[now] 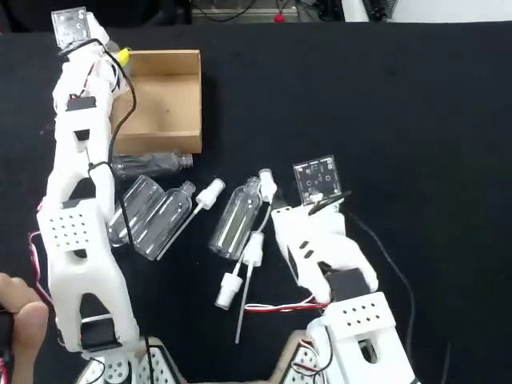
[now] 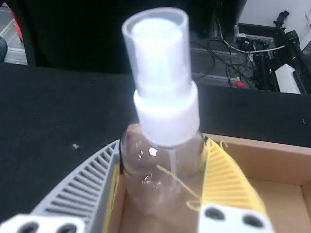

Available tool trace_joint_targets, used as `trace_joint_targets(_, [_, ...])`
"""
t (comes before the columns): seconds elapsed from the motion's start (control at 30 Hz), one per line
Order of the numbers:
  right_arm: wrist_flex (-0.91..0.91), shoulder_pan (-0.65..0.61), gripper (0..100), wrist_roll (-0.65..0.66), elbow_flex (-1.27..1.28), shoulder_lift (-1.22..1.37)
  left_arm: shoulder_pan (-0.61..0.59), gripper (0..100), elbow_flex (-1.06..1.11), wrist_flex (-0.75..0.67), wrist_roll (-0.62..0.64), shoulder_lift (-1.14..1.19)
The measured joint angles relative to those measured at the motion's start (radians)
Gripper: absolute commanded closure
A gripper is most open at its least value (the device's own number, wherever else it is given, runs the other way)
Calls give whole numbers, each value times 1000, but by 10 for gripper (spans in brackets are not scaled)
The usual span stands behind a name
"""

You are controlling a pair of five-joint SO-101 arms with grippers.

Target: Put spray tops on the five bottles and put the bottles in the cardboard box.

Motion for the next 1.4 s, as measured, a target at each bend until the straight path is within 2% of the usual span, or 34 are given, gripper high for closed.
trace_joint_targets(0.77, [0, 0, 903, 0, 0, 0, -2, 777, -26, 6, 2, 25])
trace_joint_targets(0.93, [0, 0, 903, 0, 0, 0, -5, 689, -26, 6, 0, 25])
trace_joint_targets(1.4, [0, 0, 903, 0, 0, 0, -8, 695, -26, 20, 0, 25])
